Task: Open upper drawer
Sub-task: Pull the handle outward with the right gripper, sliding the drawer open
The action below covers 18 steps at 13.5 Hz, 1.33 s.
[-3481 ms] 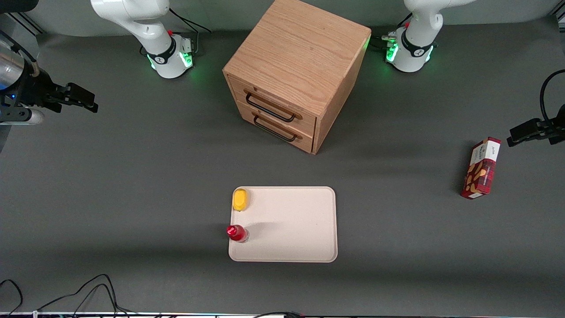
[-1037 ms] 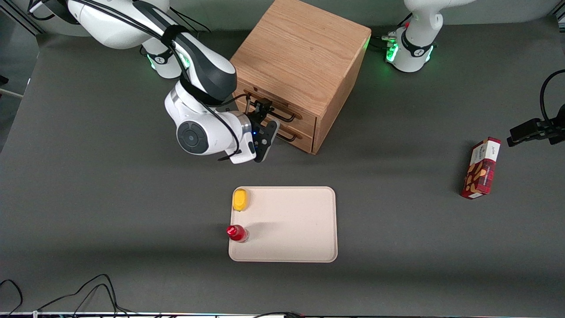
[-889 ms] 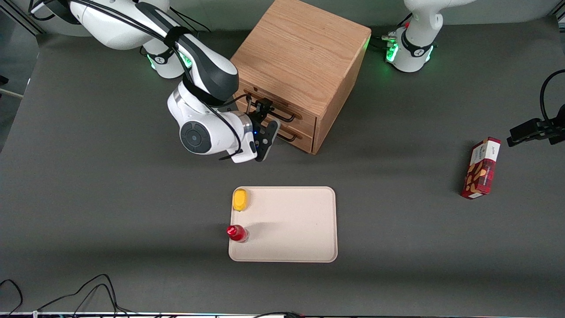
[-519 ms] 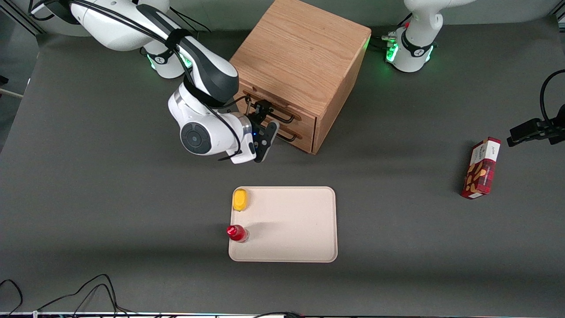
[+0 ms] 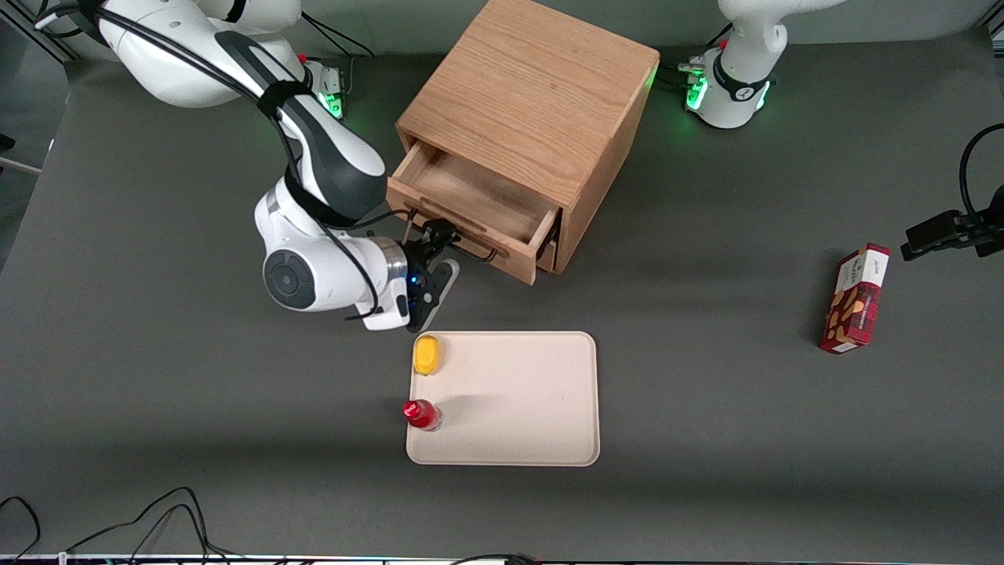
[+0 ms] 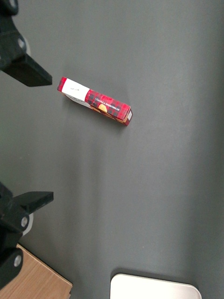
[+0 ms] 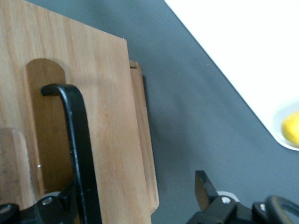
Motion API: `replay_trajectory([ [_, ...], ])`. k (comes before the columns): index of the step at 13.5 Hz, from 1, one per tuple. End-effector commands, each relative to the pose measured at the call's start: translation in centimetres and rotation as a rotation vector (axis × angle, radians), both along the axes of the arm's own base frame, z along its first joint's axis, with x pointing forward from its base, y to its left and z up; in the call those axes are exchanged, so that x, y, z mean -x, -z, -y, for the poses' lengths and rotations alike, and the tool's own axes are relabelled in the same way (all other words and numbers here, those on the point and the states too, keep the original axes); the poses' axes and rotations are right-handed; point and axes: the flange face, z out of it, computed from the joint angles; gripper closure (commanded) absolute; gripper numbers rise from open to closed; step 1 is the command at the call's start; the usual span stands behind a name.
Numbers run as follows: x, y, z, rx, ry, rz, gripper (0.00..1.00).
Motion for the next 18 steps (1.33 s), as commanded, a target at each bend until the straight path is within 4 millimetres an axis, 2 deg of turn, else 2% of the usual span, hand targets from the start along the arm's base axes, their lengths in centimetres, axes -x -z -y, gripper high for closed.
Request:
replay_trajectory([
  [1,-2.7,0.5,1.0,0.009,0.019,0.016,0.0],
  [3,-3.9,0.5,2.0,0.011,0.033,0.013,0.0],
  [4,-4.8,0.4,3.3,0.024,0.044,0.007,0.0],
  [7,-6.2,-0.2,4.8,0.03,0.053,-0.001,0.0],
  [10,-7.0,-0.4,5.7,0.027,0.056,0.016,0.0],
  [11,-7.5,-0.1,6.5,0.03,0.061,0.021,0.0],
  [14,-8.5,0.4,7.1,0.027,0.076,0.025,0.0],
  [18,-9.8,-0.3,9.3,0.032,0.069,0.045,0.0],
])
